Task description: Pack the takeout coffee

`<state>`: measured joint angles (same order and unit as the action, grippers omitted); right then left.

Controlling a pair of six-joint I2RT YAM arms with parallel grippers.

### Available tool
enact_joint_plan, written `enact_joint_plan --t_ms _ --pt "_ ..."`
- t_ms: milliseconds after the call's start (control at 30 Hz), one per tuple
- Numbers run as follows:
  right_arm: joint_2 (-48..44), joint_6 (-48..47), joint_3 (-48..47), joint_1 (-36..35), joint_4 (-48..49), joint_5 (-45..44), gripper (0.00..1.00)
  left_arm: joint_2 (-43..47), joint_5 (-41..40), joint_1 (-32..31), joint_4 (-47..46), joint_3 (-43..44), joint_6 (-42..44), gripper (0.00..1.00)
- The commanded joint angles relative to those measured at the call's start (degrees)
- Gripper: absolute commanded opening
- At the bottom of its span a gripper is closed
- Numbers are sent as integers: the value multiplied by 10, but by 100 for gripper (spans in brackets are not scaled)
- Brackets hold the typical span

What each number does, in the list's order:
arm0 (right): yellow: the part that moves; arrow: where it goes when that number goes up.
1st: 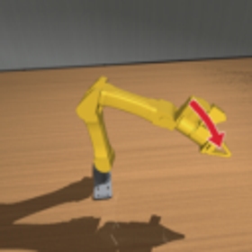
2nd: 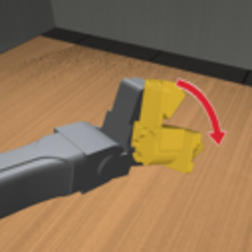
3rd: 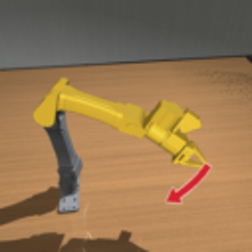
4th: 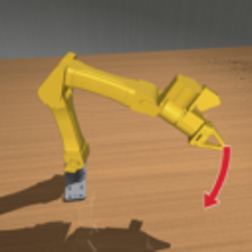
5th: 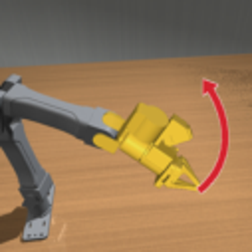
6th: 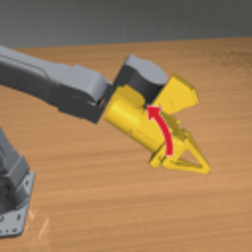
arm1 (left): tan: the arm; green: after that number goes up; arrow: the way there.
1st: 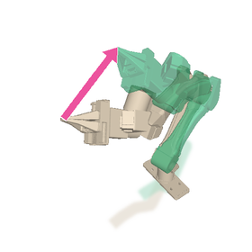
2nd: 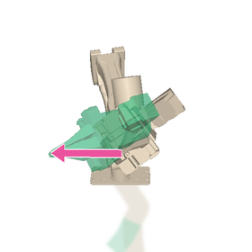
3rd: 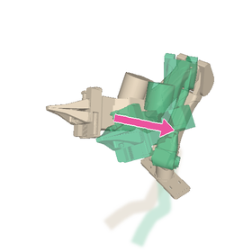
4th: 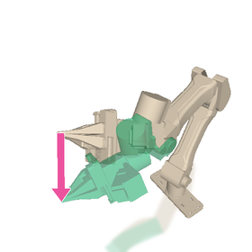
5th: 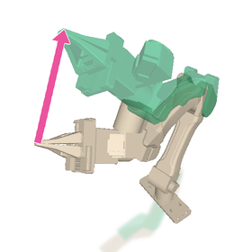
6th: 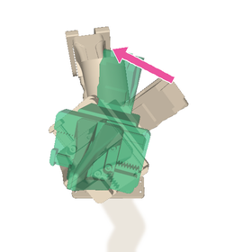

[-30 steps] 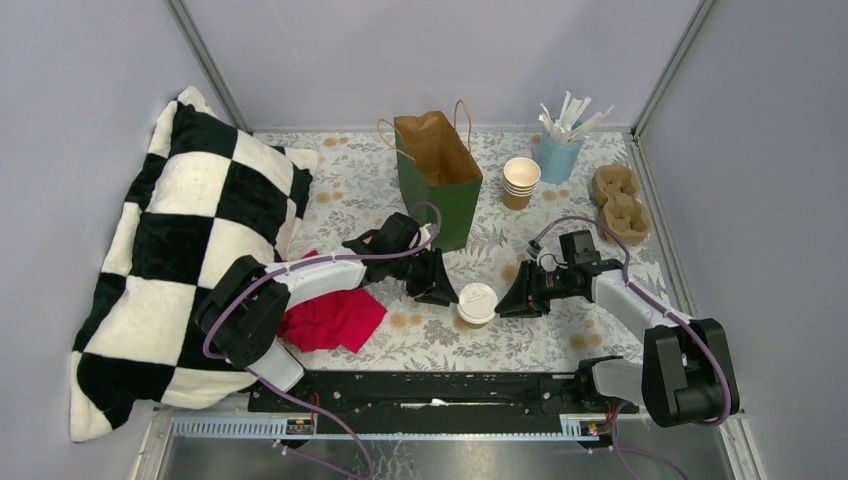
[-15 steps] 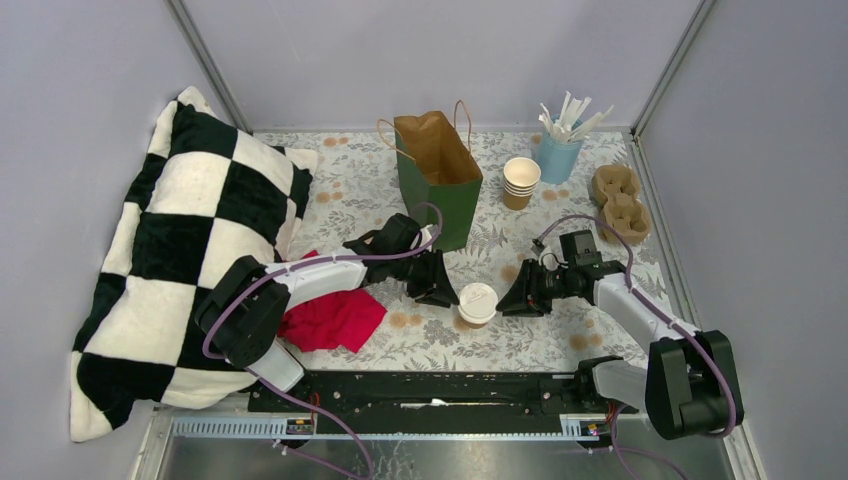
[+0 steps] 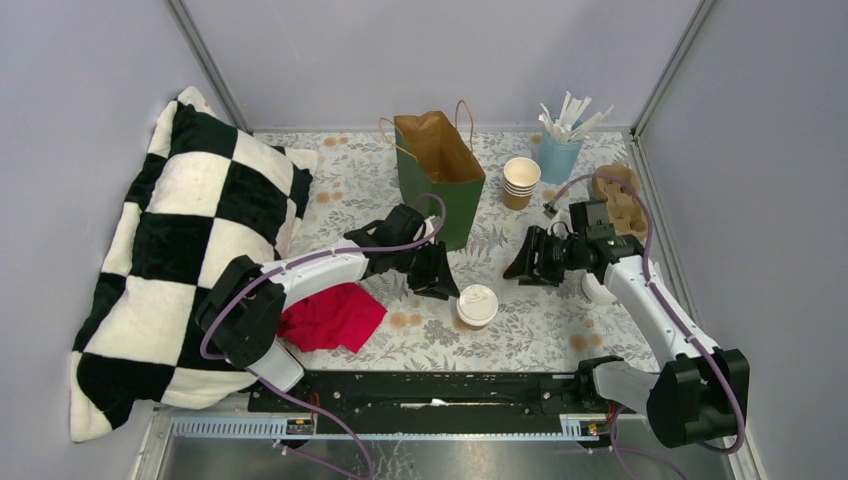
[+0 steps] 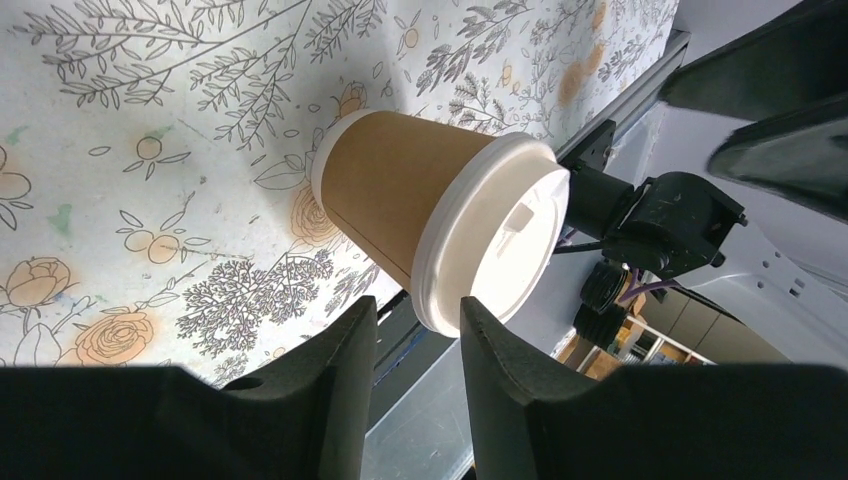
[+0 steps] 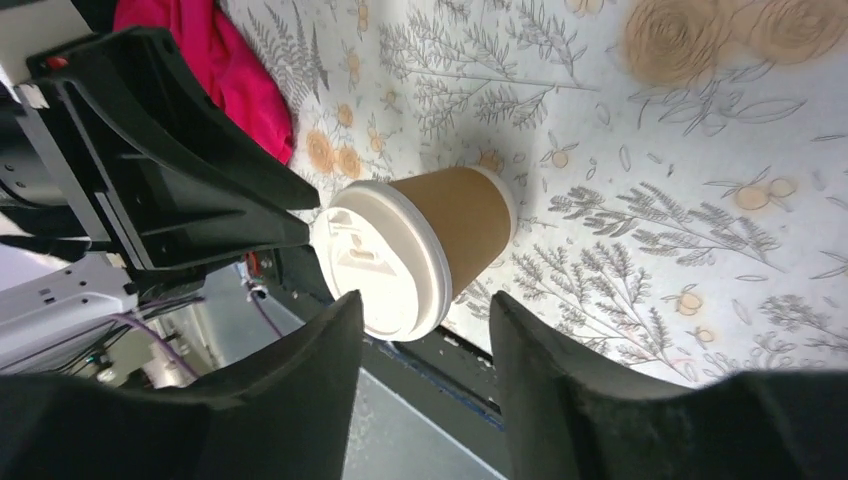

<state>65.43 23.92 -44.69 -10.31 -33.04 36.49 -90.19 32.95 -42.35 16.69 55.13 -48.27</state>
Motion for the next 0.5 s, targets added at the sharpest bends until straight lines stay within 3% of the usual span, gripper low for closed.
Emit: enact_joint_plan --t_ms 0,267,467 --pt "-2 -66 -73 -25 -89 -80 62 10 -15 -2 19 31 20 41" --pt "55 -81 -164 -235 -141 -246 98 92 -27 9 75 10 42 48" --pt "120 -74 -219 -341 -154 -342 100 175 -48 23 113 -20 60 55"
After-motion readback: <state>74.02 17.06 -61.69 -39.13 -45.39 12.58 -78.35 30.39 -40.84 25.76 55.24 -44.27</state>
